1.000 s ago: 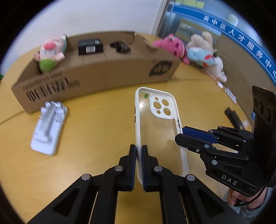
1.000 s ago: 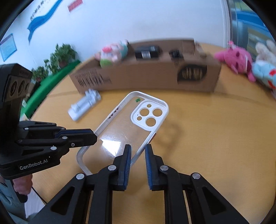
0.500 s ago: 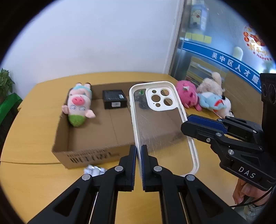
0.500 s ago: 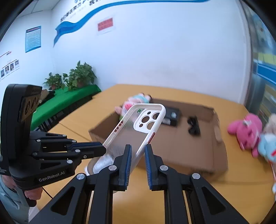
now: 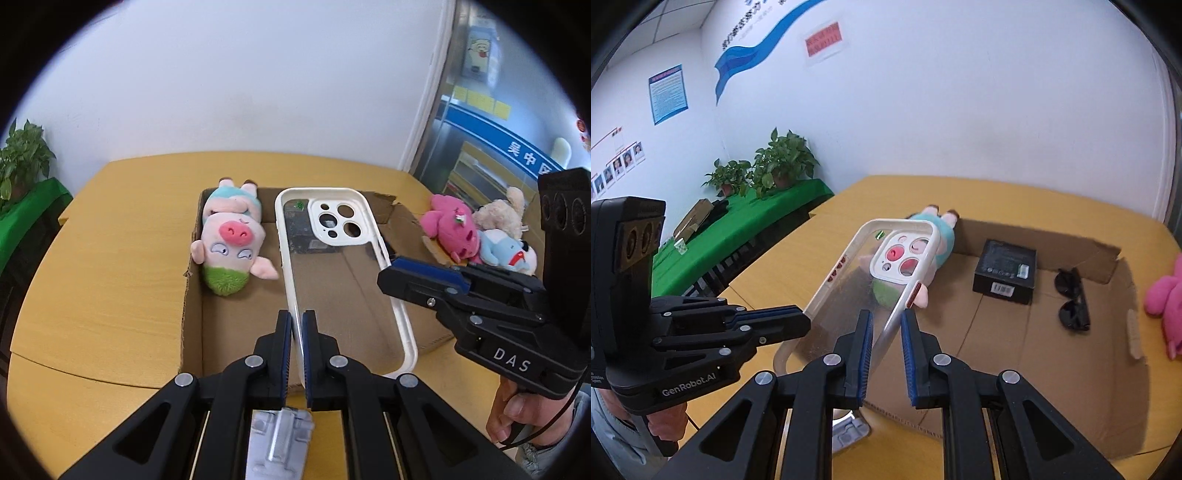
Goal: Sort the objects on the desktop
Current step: 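Lift the phone case with the left gripper and carry it over the box, then lower the phone case into the box and open the left gripper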
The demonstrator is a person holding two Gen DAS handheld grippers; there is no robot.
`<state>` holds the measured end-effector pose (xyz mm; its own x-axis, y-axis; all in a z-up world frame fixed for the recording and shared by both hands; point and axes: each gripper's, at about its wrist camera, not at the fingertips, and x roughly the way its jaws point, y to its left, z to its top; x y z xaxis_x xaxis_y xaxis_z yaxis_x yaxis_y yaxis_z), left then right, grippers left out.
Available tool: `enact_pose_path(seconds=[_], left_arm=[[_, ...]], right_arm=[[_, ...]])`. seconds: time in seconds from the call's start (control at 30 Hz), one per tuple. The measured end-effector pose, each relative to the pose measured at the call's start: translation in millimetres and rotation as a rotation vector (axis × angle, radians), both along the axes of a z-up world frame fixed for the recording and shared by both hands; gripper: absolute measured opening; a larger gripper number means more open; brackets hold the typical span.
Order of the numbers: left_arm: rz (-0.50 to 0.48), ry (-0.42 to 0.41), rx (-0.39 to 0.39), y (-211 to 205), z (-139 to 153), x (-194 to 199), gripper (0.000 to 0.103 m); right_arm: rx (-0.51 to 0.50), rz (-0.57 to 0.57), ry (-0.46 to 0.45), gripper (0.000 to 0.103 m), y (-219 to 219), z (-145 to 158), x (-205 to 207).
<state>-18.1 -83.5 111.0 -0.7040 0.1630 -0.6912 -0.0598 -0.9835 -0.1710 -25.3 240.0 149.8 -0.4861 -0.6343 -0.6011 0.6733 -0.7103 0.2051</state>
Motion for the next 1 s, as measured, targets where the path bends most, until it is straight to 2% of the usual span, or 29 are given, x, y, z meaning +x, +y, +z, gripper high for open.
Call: enact_pose_path(seconds=[0.13,0.3,0.47,0.63,0.8,1.0], left_arm=[[0.002,-0.064,-0.03,-6,-24,-25,0.005],[-0.015,-0.163,-0.032,-4,-62,-48,0.005],[-0.021,-0.269,-0.024,-3,-96,-59,0.006],[-0.003,-0.33,-0.055,-1,-109,-61,0.005],[0.016,-0.361,-0.078,-4,-115,-65,0.005],[0.037,-0.365,-0.096,-7,-115,-65,0.006]], right_arm=[[-0.004,-0.021,-0.09,0.015,-10,-39,-24],[-0.007,-0.063,-0.202,0.015,-9,-82,-51],[0.025,-0.09,-0.275,0.015,-14,-109,-66],[0.069,-0.101,-0.343,0.017,-24,-130,-70],[0.071,-0.109,-0.439,0.017,-28,-150,-78],[0.084,-0.107,-0.456,0.02,-35,-152,-78]])
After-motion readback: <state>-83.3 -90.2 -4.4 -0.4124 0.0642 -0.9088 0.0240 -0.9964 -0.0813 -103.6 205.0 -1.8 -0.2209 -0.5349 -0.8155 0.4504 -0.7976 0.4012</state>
